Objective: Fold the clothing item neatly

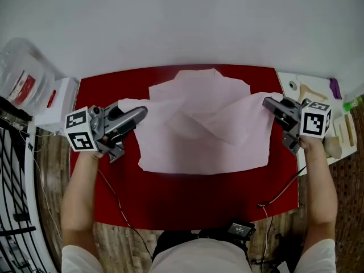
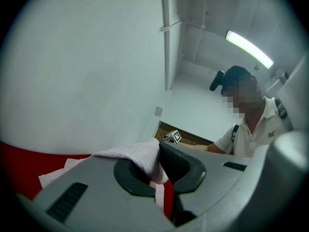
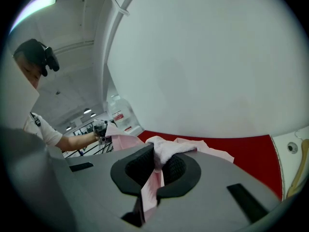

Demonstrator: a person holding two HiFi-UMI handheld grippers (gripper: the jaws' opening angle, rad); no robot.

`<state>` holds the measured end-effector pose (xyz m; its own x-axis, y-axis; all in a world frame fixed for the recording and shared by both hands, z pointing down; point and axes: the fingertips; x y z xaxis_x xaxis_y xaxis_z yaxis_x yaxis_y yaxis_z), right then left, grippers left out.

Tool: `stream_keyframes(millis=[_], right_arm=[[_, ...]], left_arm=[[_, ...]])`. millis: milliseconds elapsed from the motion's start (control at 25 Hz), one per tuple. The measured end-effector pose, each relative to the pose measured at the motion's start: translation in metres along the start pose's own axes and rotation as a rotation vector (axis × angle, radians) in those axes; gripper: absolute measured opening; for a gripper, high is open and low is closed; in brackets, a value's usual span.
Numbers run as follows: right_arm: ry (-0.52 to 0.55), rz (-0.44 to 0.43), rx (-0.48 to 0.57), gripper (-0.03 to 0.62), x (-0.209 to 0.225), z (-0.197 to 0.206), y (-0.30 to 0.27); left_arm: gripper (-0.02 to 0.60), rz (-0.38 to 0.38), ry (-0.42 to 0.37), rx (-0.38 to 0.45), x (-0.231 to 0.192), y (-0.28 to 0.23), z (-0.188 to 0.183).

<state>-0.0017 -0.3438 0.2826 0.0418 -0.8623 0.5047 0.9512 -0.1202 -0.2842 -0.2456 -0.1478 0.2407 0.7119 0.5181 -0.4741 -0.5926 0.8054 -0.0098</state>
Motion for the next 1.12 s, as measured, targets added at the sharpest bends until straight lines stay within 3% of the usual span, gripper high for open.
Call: stream_keyframes(millis=[280, 400, 520, 680, 960, 1120], right_arm=[[-0.01, -0.001, -0.026, 0.023, 0.016, 0.009, 0.004], [-0.04, -0.001, -0.037, 0.022, 0.049, 0.011, -0.004], [-0.074, -0.017, -0.07, 0.023, 0.099, 0.016, -0.025], [-0.124, -0.019, -0.097, 0.023, 0.132, 0.031, -0.043], [-0.293, 0.043, -0.066, 0.023, 0.19, 0.061, -0.059], [-0.381, 0.074, -0.046, 0.023, 0.217, 0.079, -0.07]], left_arm=[[0.025, -0.05, -0.024, -0.068, -0.007, 0.0, 0.012], [0.025, -0.078, 0.004, -0.073, -0.033, -0.009, 0.018], [0.025, -0.125, 0.052, -0.085, -0.079, -0.025, 0.03], [0.025, -0.203, 0.144, -0.079, -0.123, -0.023, 0.048], [0.025, -0.357, 0.333, -0.047, -0.201, -0.014, 0.08], [0.025, -0.392, 0.393, -0.084, -0.229, -0.02, 0.1]])
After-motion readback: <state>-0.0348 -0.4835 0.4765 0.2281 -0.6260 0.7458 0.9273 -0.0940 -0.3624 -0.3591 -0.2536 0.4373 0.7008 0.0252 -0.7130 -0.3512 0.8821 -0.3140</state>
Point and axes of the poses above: the fingertips, and each gripper's own axes: y backward along the fingers, x to its right, z out of its underside, and after that the axes turned 13 degrees about -z, right-handed
